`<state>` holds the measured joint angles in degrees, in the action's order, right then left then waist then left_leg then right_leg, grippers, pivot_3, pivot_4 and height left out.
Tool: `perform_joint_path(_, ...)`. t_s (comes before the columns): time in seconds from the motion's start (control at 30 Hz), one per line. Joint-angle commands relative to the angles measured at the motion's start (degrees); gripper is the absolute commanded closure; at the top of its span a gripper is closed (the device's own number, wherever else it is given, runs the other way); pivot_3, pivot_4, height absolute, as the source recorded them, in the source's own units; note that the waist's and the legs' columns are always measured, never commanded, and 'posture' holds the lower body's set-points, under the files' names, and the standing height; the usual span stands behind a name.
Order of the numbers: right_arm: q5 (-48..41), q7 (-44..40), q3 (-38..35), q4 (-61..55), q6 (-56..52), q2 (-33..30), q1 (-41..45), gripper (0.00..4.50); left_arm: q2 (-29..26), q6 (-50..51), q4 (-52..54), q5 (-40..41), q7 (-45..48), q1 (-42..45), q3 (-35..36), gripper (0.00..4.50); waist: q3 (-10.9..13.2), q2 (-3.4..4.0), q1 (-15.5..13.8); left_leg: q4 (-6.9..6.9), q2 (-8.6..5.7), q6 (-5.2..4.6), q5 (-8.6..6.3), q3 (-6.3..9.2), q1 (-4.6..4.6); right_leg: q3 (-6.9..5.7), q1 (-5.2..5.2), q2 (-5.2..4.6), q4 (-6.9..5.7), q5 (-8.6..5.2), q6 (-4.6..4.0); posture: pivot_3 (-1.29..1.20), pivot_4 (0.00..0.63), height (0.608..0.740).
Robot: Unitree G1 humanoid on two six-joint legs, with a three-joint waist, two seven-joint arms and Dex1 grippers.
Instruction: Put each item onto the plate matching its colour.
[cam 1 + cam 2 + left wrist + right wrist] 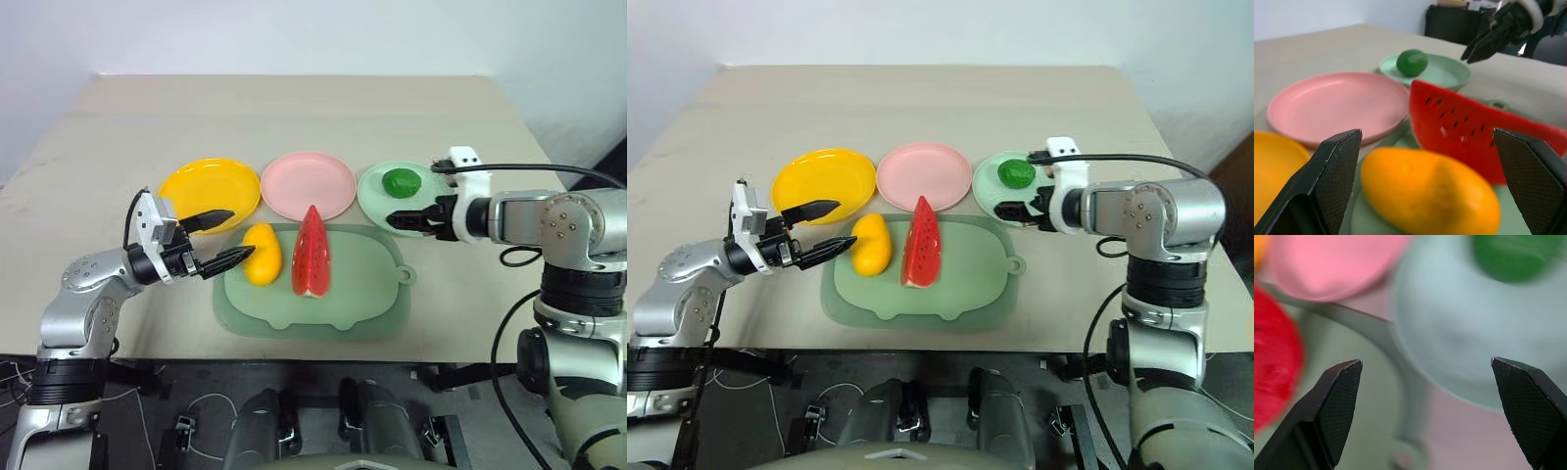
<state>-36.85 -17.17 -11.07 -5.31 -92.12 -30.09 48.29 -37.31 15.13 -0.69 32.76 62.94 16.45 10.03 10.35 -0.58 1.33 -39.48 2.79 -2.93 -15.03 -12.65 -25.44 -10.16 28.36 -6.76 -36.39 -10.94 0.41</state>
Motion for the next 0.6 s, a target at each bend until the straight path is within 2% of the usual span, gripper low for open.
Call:
perform_joint_path(0.03,-11.12,9.88,-1.12,0.85,-0.38,2.87,3.53,0.03,0.13,-2.92,-1.65,-0.86,1.09,0.45,0.89,0.0,0.0,0.0,0.02,0.0,0.0,0.0,0.0,0.0,0.0,0.0,0.0,0.0,0.0,0.0,0.0,0.0,0.15,0.696)
perform_joint_path(0.27,-36.3,33.23,0.93,9.18,-0.38,10.09,8.47,0.03,1.29,-5.19,-4.14,-1.61,2.08,1.14,0.2,0.0,0.0,0.0,-0.03,0.0,0.0,0.0,0.0,-0.01,-0.01,0.0,0.01,0.0,-0.04,0.02,-0.01,0.0,0.15,0.696)
perform_joint_path(0.43,-45.73,46.84,2.6,14.57,-0.38,13.39,11.22,0.03,2.12,-5.37,-3.98,-1.86,1.98,1.34,-0.33,0.0,0.0,0.0,-0.03,0.0,-0.02,0.0,0.0,-0.03,-0.01,0.0,-0.02,0.01,-0.05,0.03,0.0,0.0,0.15,0.696)
perform_joint_path(0.6,-53.96,54.99,6.79,17.5,-0.38,14.52,12.22,0.03,2.55,-4.38,-3.01,-1.84,1.62,1.68,-0.41,0.0,-0.01,0.0,0.59,0.0,-0.01,-0.01,0.01,-0.04,0.01,0.01,-0.02,0.05,-0.15,0.03,0.02,0.0,0.15,0.696)
